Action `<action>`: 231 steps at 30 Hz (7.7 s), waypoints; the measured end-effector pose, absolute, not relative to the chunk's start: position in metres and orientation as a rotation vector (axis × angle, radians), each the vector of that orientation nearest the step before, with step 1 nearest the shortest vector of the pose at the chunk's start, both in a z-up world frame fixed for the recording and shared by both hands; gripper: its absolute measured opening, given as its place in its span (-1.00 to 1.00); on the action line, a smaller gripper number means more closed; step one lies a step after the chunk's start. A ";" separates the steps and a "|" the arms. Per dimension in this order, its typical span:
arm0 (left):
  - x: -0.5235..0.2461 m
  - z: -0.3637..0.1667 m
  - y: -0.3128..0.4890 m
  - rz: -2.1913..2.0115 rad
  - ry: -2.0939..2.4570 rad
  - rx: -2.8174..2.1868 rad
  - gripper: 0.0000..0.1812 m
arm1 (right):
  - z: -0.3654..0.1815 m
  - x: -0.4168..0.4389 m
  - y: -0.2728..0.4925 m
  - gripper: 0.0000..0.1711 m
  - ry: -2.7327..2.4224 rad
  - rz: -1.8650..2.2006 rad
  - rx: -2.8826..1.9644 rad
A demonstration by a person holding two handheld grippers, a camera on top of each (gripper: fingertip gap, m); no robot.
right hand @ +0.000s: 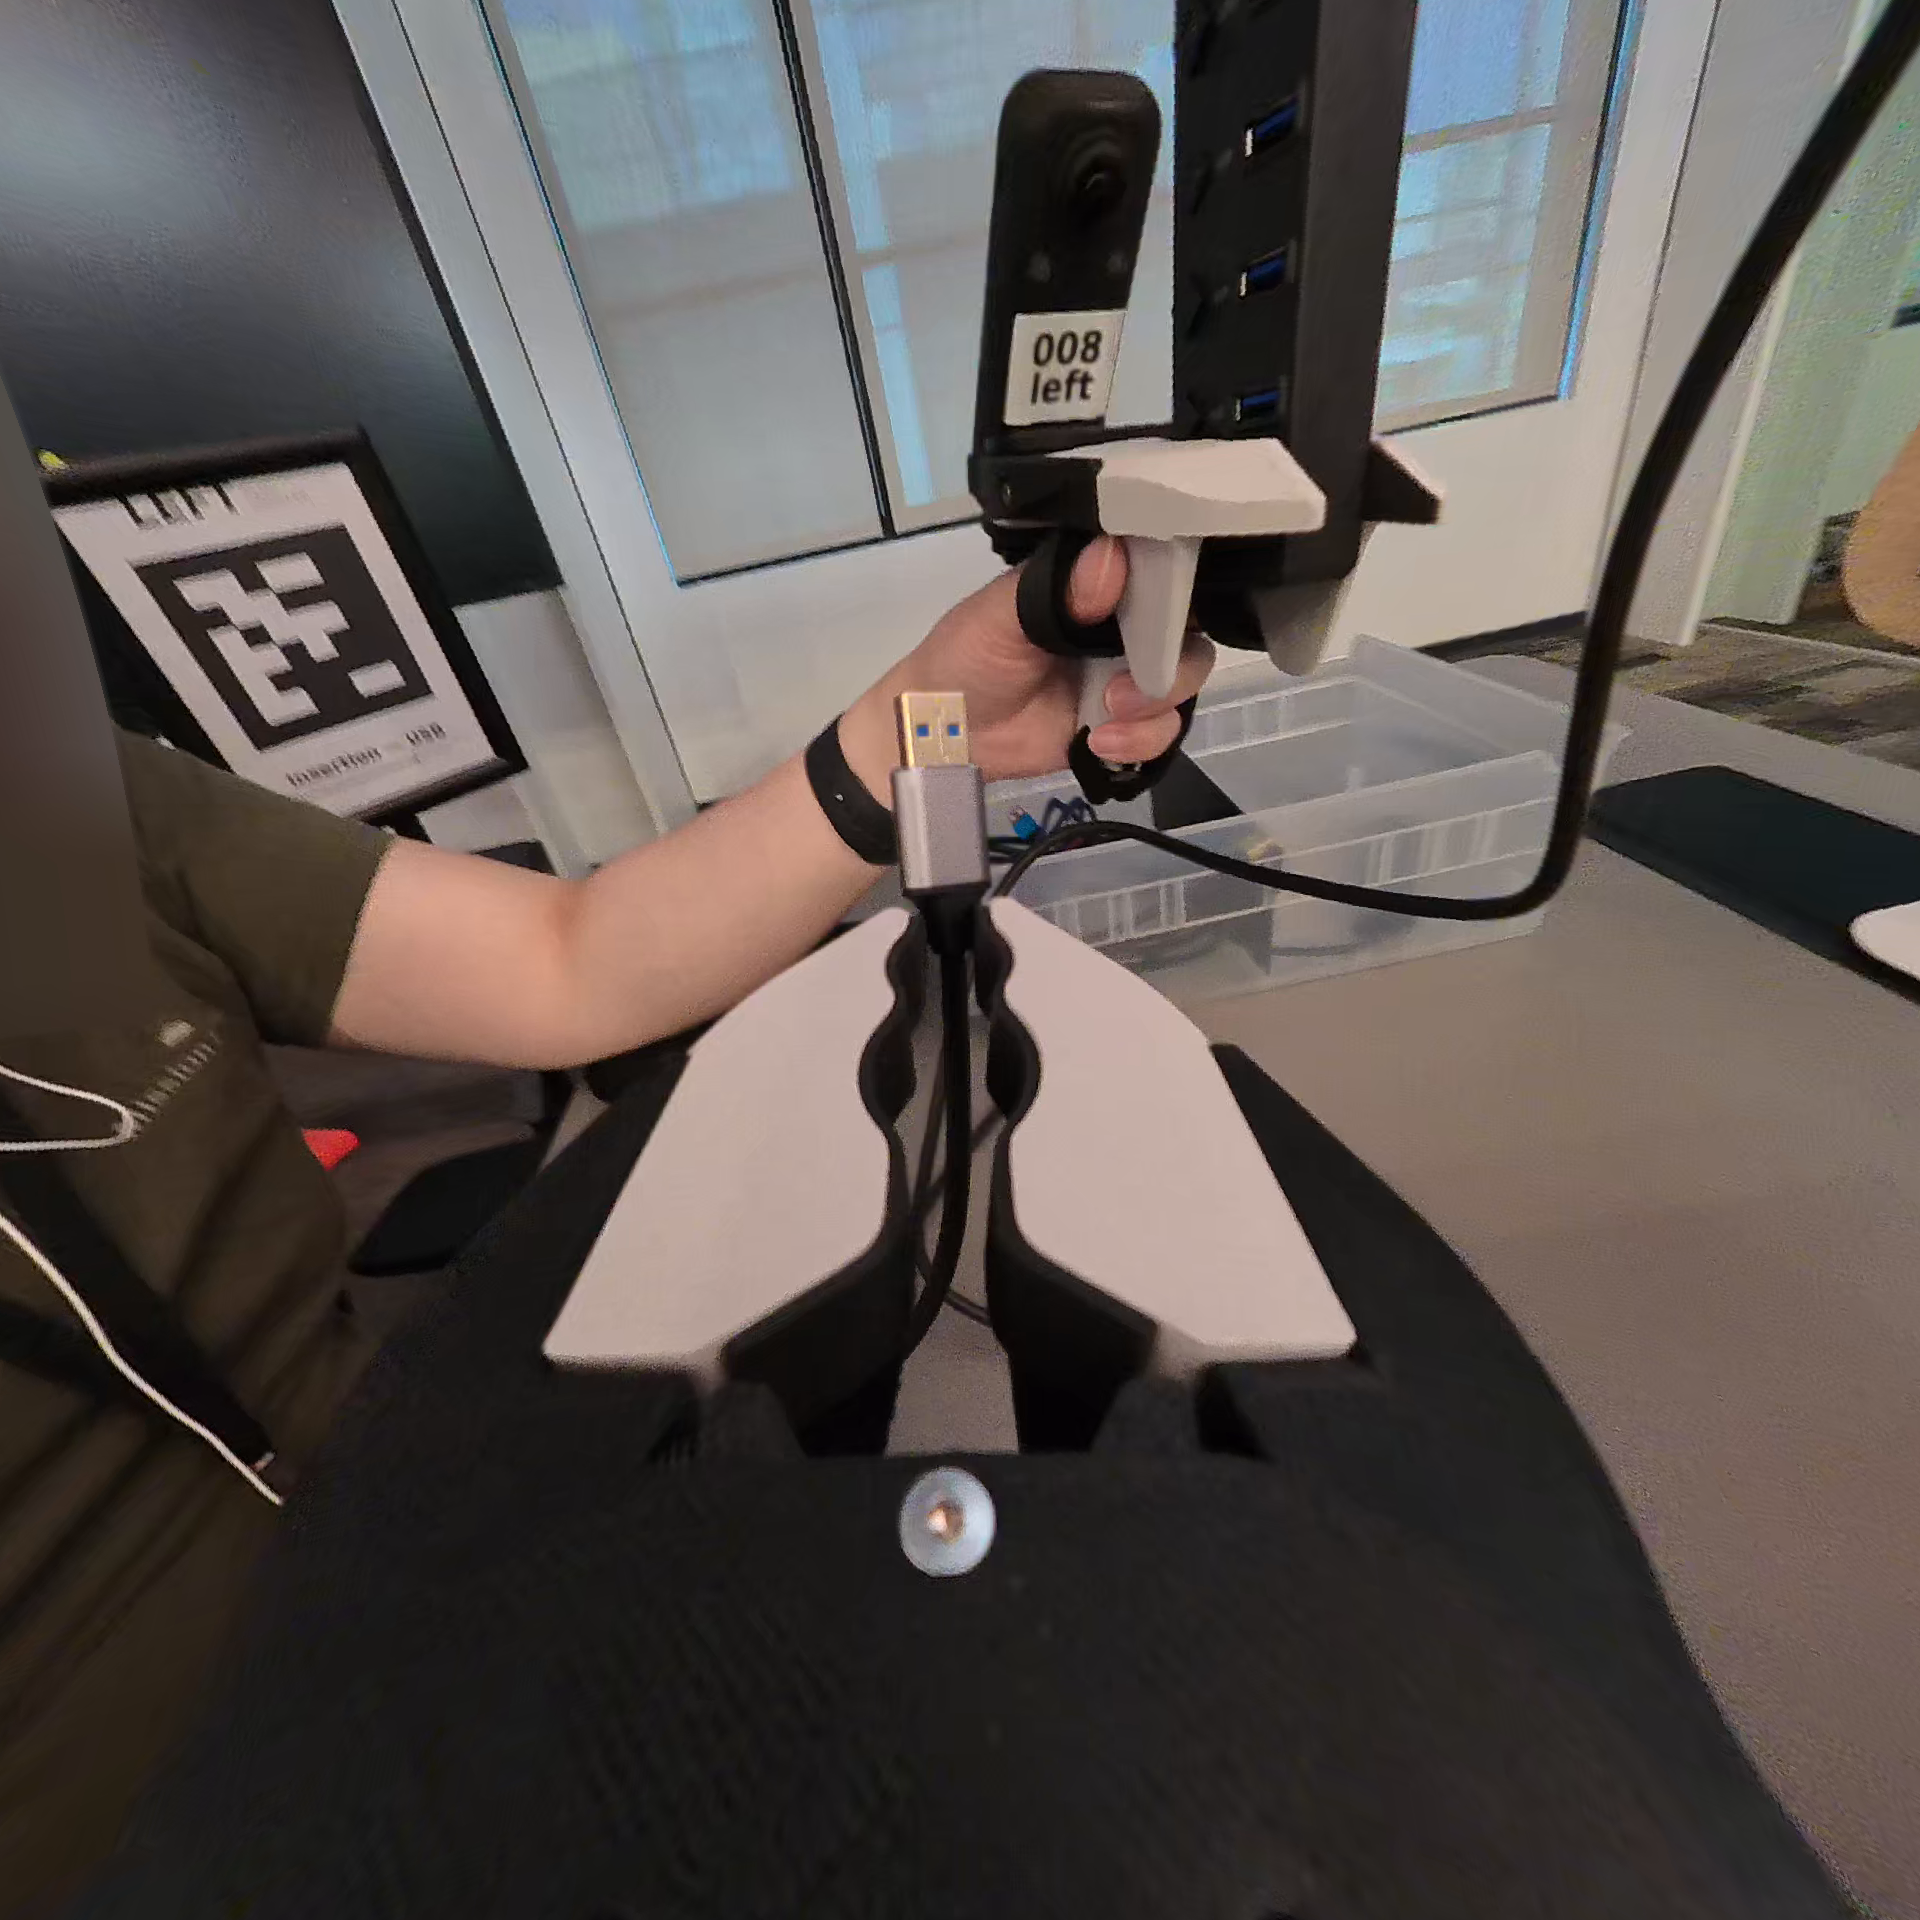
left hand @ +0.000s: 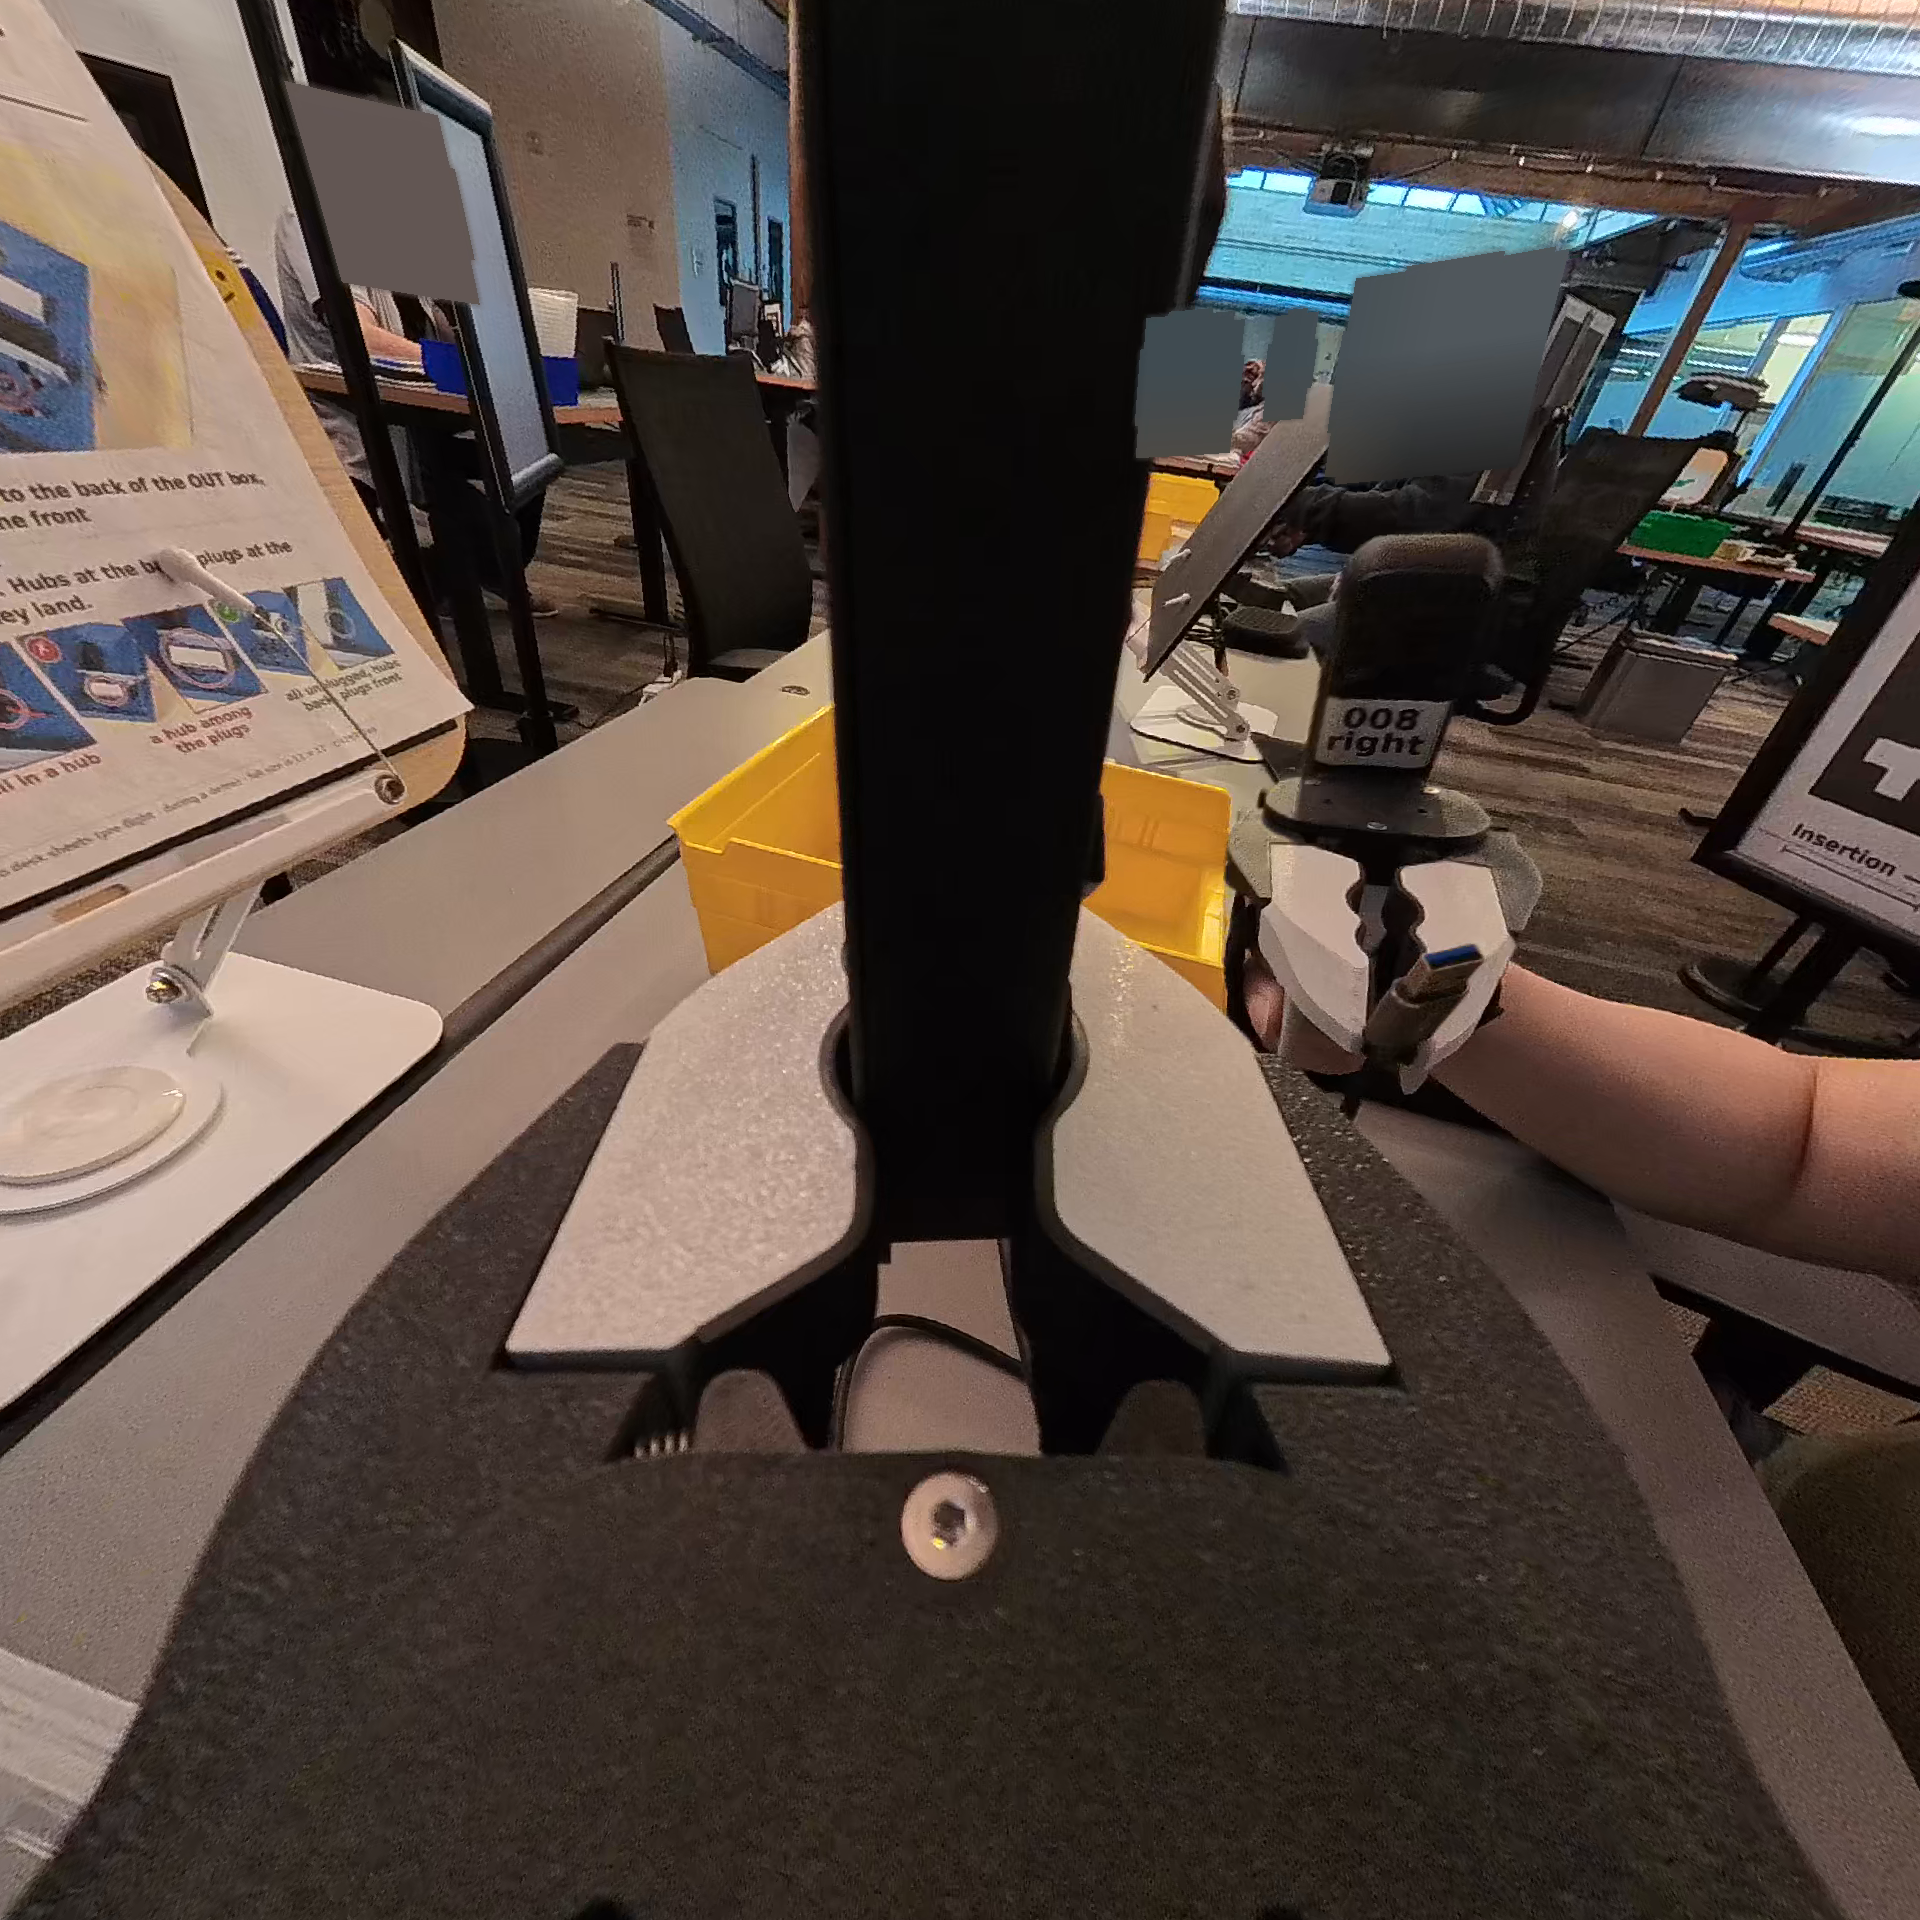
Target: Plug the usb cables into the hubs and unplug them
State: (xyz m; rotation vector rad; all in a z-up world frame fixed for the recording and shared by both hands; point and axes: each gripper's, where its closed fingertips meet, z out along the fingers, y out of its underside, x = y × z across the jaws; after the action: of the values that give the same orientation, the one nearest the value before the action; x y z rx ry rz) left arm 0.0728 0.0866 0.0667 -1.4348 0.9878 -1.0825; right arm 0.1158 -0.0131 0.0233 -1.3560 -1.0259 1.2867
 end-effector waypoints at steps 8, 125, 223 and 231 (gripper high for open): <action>0.067 0.069 0.089 -1.077 0.969 -1.432 -0.72 | -0.025 0.102 -0.002 -0.89 -1.020 1.371 -1.720; 0.084 0.062 0.100 -0.721 0.956 -1.352 -0.72 | 0.105 0.069 0.025 -0.90 -0.559 1.951 -1.684; 0.089 0.040 0.094 -0.751 1.089 -1.476 -0.72 | 0.080 0.064 0.040 -0.76 -0.491 2.177 -1.691; 0.082 0.044 0.100 -0.857 0.990 -1.524 -0.72 | 0.079 0.066 0.035 -0.75 -0.595 2.031 -1.734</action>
State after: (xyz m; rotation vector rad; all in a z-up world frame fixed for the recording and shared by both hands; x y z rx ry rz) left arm 0.0820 0.1000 0.0437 -1.5240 0.9904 -0.8566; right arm 0.0656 0.0349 0.0788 -1.7342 -0.5948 2.0305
